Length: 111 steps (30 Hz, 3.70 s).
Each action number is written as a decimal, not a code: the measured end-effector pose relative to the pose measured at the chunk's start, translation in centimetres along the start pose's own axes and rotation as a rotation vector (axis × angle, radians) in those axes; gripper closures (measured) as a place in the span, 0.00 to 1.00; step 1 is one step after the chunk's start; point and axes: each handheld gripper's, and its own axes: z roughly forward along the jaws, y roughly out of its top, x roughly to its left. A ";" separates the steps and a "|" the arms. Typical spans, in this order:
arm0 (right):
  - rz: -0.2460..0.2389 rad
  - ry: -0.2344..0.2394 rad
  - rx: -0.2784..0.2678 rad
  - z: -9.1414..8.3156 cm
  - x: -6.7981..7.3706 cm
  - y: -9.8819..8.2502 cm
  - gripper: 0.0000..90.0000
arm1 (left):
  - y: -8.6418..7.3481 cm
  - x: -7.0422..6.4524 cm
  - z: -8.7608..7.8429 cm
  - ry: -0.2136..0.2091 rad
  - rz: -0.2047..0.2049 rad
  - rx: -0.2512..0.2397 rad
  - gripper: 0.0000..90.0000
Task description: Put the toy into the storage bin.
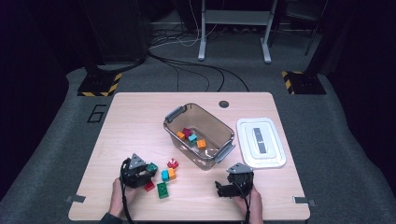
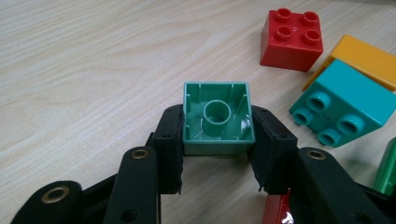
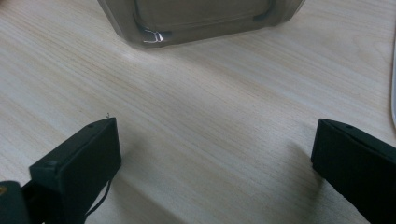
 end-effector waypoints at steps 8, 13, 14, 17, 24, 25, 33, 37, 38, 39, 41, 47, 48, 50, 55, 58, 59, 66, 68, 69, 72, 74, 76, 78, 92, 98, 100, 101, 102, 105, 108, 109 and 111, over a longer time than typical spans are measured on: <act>-0.003 0.000 -0.001 0.0 0.0 0.0 0.01 | 0.9 0.4 -0.8 -0.006 -0.002 -0.032 0.65; -0.003 0.001 -0.001 0.0 0.0 0.0 0.01 | 1.3 0.6 -1.2 -0.012 -0.011 -0.049 0.65; -0.003 0.001 -0.001 0.0 0.0 0.0 0.01 | 1.4 0.6 -1.2 -0.009 -0.010 -0.056 0.65; 0.004 -0.001 -0.003 0.0 0.0 0.0 0.01 | 1.7 0.7 -1.3 -0.012 -0.005 -0.055 0.65; 0.007 -0.005 -0.002 0.0 0.0 0.0 0.01 | 2.6 0.8 -1.8 -0.006 -0.003 -0.076 0.65; 0.008 -0.008 -0.001 0.0 0.0 0.0 0.01 | 2.8 0.9 -1.9 -0.006 0.002 -0.078 0.65; 0.015 -0.016 -0.001 0.1 0.0 0.0 0.00 | 4.3 0.9 -2.2 0.004 0.025 -0.096 0.65; 0.015 -0.015 -0.001 0.1 0.0 0.0 0.00 | 5.1 0.9 -2.5 0.005 0.032 -0.110 0.65; 0.015 -0.015 -0.001 0.1 0.0 0.0 0.00 | 5.3 0.9 -2.5 0.007 0.035 -0.112 0.65; 0.015 -0.015 -0.001 0.1 0.0 0.0 0.00 | 5.6 0.9 -2.5 0.007 0.042 -0.110 0.65; 0.015 -0.015 -0.002 0.1 0.0 0.0 0.00 | 5.9 0.9 -2.6 0.007 0.049 -0.112 0.65; 0.013 -0.015 -0.003 0.1 0.0 0.0 0.00 | 6.8 0.9 -2.9 0.015 0.059 -0.126 0.65; 0.015 -0.015 -0.001 0.1 0.0 0.0 0.00 | 6.9 0.9 -3.0 0.013 0.061 -0.127 0.65; 0.011 -0.015 -0.004 0.1 -0.1 0.0 0.00 | 7.2 0.9 -3.1 0.013 0.062 -0.132 0.65; 0.012 -0.016 -0.004 0.1 -0.1 0.0 0.00 | 8.2 1.1 -3.3 0.018 0.073 -0.144 0.65; 0.012 -0.015 -0.005 0.1 -0.1 0.0 0.00 | 8.9 1.2 -3.7 0.024 0.077 -0.161 0.65; 0.012 -0.015 -0.005 0.1 -0.1 0.0 0.00 | 9.1 1.2 -3.8 0.026 0.082 -0.161 0.65; 0.013 -0.016 -0.006 0.1 -0.1 0.0 0.00 | 10.7 1.2 -4.4 0.034 0.103 -0.185 0.65; 0.014 -0.016 -0.006 0.1 -0.1 0.0 0.00 | 11.2 1.2 -4.5 0.035 0.111 -0.190 0.65; 0.014 -0.016 -0.006 0.1 -0.1 0.0 0.00 | 11.4 1.2 -4.6 0.036 0.114 -0.189 0.65; 0.014 -0.016 -0.006 0.1 -0.1 0.0 0.00 | 12.0 1.2 -4.8 0.038 0.121 -0.203 0.65; 0.013 -0.016 -0.006 0.1 -0.1 0.0 0.00 | 12.5 1.1 -4.9 0.038 0.128 -0.207 0.65; 0.014 -0.016 -0.006 0.1 -0.1 0.0 0.00 | 13.1 1.1 -5.0 0.039 0.137 -0.212 0.65; 0.013 -0.016 -0.005 0.1 -0.1 0.0 0.00 | 13.5 1.0 -5.2 0.042 0.139 -0.218 0.65; 0.013 -0.016 -0.005 0.1 -0.1 0.0 0.00 | 16.5 0.6 -5.1 0.036 0.172 -0.242 0.65; 0.013 -0.016 -0.006 0.1 -0.1 0.0 0.00 | 17.6 0.2 -4.7 0.036 0.186 -0.251 0.65; 0.013 -0.016 -0.006 0.1 -0.1 0.0 0.00 | 18.0 0.1 -4.5 0.037 0.190 -0.255 0.65; 0.013 -0.016 -0.006 0.1 -0.1 0.0 0.00 | 18.2 0.0 -4.3 0.034 0.189 -0.252 0.65; 0.013 -0.017 -0.006 0.1 -0.1 0.0 0.00 | 18.3 0.0 -4.1 0.031 0.187 -0.254 0.65; 0.013 -0.016 -0.006 0.1 -0.1 0.0 0.00 | 18.5 0.1 -3.5 0.026 0.184 -0.248 0.65; 0.013 -0.016 -0.006 0.1 -0.1 0.0 0.00 | 18.6 0.1 -2.9 0.020 0.173 -0.247 0.65; 0.013 -0.016 -0.006 0.1 -0.1 0.0 0.00 | 18.7 0.1 -2.7 0.019 0.175 -0.243 0.65; 0.014 -0.016 -0.006 0.1 -0.1 0.0 0.00 | 18.9 0.1 -2.3 0.012 0.169 -0.241 0.65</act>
